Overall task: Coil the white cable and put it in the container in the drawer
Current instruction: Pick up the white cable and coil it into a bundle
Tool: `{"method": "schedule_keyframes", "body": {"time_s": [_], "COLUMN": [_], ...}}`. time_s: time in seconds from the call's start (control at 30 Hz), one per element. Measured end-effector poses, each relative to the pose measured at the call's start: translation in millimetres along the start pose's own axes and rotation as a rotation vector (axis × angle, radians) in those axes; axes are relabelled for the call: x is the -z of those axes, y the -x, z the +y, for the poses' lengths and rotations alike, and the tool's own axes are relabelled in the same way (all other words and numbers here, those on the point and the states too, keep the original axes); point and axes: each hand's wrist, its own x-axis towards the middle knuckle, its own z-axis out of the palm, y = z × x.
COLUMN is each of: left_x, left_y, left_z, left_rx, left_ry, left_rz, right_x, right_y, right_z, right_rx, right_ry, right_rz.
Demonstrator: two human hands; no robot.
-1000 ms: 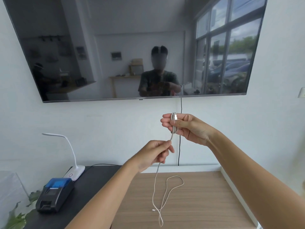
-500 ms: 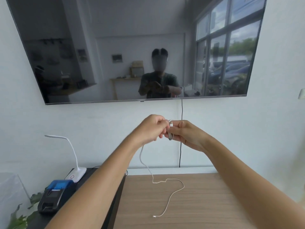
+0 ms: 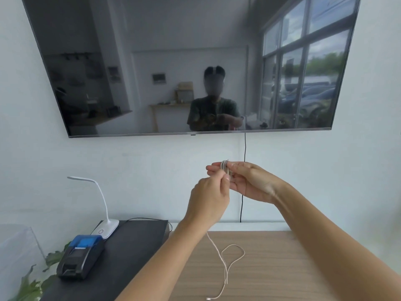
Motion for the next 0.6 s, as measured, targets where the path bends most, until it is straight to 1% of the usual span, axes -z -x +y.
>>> {"method": "schedule_keyframes", "body": {"time_s": [0.07,0.1,0.17,0.2,0.23,0.33,0.4,0.5,0.53,0.6], "left_x": [-6,-7,-10,-12,-15,-20,-18,0,9,28], "left_y": [6,8,11,13,17,29,27,3,-10,-33], "left_z": [2,1,-3,-7,-11,-28,-43,-57,-58,-53], "left_rx": [-0.064,-0.069,-0.062,-0.046,-0.007,0.200,0.335,0.487,0.502,0.470], "left_ry": [-0.121,-0.155,-0.158,-0.076,0.075,0.601,0.795,0.876,0.865,0.737], "left_rz": [0.038,0.042,0.031,-0.001,-0.060,-0.330,-0.454,-0.496,-0.504,-0.536], "right_x": [-3,-5,-7,-8,-9,-10,-12,-17,-19,-21], "right_y": [-3,-4,-5,-4,-4,-1,2,5,5,5], "right_z": [2,4,6,5,4,-3,-8,-8,-6,-4], "right_rx": [-0.011,-0.005,0.023,0.043,0.063,0.085,0.042,-0.057,-0.089,-0.120], "right_ry": [0.048,0.063,0.050,0.027,-0.002,-0.056,-0.053,0.038,0.082,0.131], "right_rz": [0.024,0.032,0.048,0.056,0.064,0.069,0.038,-0.028,-0.053,-0.083]}}
